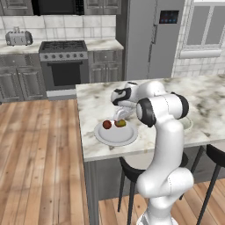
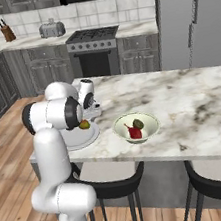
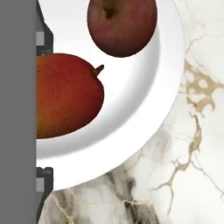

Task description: Take the fruits from the plate on the dining counter and place two fruits in each bowl.

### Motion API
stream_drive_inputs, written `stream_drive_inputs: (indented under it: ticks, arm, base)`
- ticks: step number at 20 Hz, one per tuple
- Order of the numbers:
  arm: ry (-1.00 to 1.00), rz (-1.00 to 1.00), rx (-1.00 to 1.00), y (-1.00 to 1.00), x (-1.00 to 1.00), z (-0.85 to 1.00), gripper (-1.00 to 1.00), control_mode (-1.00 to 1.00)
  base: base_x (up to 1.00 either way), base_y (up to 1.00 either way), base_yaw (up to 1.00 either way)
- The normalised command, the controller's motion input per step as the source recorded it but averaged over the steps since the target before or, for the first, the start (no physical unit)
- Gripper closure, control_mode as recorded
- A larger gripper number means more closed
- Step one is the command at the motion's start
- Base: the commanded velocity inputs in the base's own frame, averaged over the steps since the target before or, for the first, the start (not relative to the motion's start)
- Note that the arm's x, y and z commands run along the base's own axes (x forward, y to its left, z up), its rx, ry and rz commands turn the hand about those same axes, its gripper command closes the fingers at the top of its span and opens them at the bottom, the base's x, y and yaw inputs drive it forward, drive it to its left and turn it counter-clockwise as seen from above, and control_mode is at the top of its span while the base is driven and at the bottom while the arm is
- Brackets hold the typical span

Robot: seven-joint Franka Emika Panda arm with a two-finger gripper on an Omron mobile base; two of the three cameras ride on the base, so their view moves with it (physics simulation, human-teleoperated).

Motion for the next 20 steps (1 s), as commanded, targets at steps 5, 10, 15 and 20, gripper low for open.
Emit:
stream_drive_inputs:
  ticks: [5, 10, 15, 20]
  arm:
    - [0.0, 0.03, 0.0, 0.07, 0.0, -0.37, 1.0, -1.0]
    - [0.0, 0.0, 0.0, 0.12, -0.08, -0.35, 1.0, -1.0]
    - [-0.01, -0.01, 0.0, -0.02, -0.27, 0.15, 1.0, -1.0]
    - [0.0, -0.11, 0.0, -0.13, -0.5, 0.84, 1.0, -1.0]
  base:
    - [0.0, 0.0, 0.0]
    - [0.0, 0.0, 0.0]
    - [0.0, 0.0, 0.0]
    - [0.0, 0.0, 0.0]
